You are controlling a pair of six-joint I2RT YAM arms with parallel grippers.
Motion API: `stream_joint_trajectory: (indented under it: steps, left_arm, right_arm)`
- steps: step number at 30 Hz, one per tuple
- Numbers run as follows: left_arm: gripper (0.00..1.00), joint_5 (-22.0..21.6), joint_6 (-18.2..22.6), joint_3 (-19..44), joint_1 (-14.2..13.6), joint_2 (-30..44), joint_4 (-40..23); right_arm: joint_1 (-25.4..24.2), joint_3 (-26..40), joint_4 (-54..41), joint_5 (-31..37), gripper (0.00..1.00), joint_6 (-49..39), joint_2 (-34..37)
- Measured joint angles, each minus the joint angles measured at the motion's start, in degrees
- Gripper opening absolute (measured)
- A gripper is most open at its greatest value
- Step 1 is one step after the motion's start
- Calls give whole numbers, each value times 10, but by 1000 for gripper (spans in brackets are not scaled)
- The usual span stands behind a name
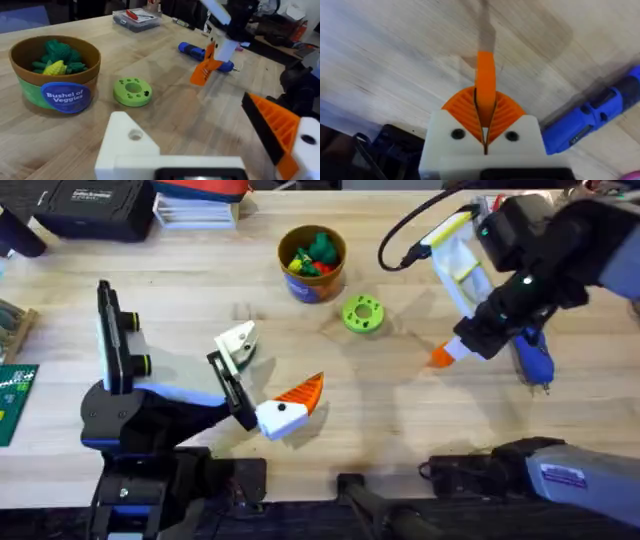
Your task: Pick up the gripper from the table and insert it into the empty holder that is missing its gripper. Then pick up a screw, insert it into the mounting hole, and use the screwdriver to tighten it. Finally, clean up the table by picking up the vegetable and placing it into the bucket.
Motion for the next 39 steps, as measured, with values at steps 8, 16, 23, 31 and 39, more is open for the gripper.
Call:
stream_joint_trajectory:
  steps: [8,16,23,31,39]
  left_arm:
    - [985,0,1,0,0,0,0]
    - [985,0,1,0,0,0,0]
    - [985,0,3,0,0,0,0]
    - [985,0,3,0,0,0,0]
    - [985,0,3,0,0,0,0]
  right_arm:
    - [-18,12,29,-38,9,54,-148]
    - [-68,4,238,-234,8,202,-201]
    - [-41,-20,311,-410,8,503,-78]
    - [-17,-22,320,-557,8,632,10]
    - [35,-23,378,-632,8,662,43]
